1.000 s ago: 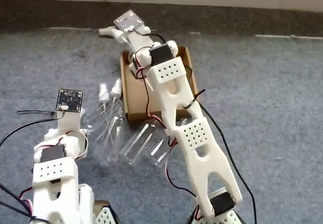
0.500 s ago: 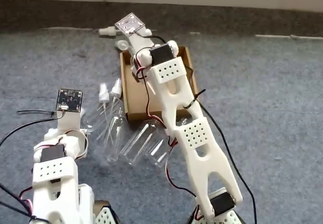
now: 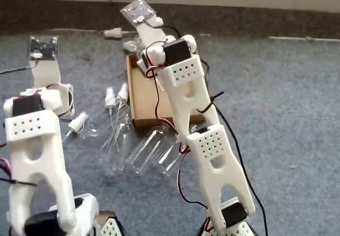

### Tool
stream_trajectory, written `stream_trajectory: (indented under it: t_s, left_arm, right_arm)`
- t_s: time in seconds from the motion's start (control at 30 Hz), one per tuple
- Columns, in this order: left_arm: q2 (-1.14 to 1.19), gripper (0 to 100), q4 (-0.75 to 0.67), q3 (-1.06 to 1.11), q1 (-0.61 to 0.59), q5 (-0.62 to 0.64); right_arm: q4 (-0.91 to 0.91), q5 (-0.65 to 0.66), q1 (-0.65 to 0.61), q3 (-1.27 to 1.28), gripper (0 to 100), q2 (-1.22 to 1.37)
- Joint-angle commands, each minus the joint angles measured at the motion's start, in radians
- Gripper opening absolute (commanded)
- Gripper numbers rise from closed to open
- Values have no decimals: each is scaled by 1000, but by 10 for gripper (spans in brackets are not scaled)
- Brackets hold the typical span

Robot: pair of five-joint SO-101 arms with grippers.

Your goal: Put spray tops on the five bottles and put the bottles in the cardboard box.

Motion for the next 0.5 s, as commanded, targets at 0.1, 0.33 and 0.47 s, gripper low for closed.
stream_trajectory:
  t_s: [0.1, 0.33, 0.47]
  left_arm:
    - [464, 152, 14, -599, 33, 28]
    - [877, 152, -21, -1072, 136, 23]
    - [1133, 152, -189, -1314, 177, 25]
  right_arm:
    - [16, 3, 4, -124, 4, -176]
    - [16, 3, 67, -124, 4, -320]
    - [19, -41, 186, -117, 4, -414]
